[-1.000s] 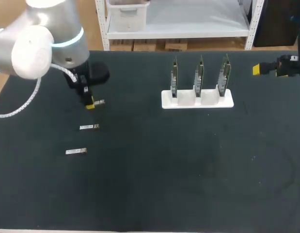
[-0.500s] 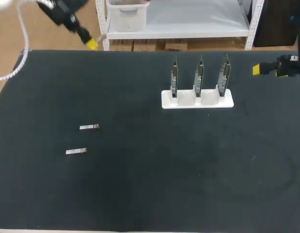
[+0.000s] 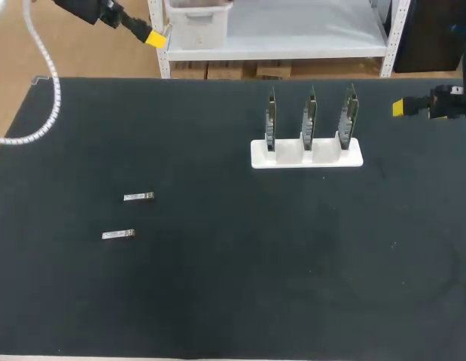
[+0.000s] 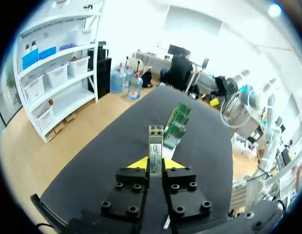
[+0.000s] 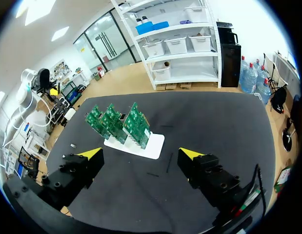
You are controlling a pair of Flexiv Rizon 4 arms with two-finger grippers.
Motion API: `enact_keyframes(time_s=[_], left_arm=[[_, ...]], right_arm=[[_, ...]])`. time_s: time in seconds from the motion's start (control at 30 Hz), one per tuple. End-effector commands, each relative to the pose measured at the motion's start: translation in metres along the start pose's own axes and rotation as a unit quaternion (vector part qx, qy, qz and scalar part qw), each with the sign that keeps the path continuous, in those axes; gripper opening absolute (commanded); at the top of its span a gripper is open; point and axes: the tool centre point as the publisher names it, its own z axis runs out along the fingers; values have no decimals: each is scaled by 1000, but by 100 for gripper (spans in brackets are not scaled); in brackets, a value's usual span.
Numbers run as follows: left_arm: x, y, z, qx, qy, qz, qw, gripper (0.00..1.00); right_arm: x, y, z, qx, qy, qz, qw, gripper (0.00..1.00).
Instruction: Pick up the optical module with the left hand, and insert it into the network port with the right hand.
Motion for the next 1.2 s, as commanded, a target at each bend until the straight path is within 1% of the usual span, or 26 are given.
enact_keyframes(time_s=[0.03,0.13,0.27,0.37,0.43,0.53,0.6,0.77,0.87,1.07,1.2], left_arm=[[3,-21,6,8,-275,6,961,0],[-3,-30,11,15,-278,38,960,0],[-10,-42,20,17,-285,93,954,0],[-16,-50,29,26,-286,118,951,0],[-20,-56,34,39,-287,132,948,0],[-28,-66,45,49,-282,156,945,0],[-34,-72,52,63,-279,169,943,0],[-45,-88,68,91,-272,192,939,0],[-48,-99,79,107,-264,204,937,0],[-47,-120,98,133,-256,203,936,0],[-46,-128,107,147,-256,188,937,0]], right_arm=[[0,0,0,0,0,0,1000,100],[0,0,0,0,0,0,1000,100],[0,0,0,0,0,0,1000,100],[0,0,0,0,0,0,1000,100],[0,0,0,0,0,0,1000,100],[0,0,0,0,0,0,1000,100],[0,0,0,0,0,0,1000,100],[0,0,0,0,0,0,1000,100],[0,0,0,0,0,0,1000,100],[0,0,0,0,0,0,1000,100],[0,0,0,0,0,0,1000,100]])
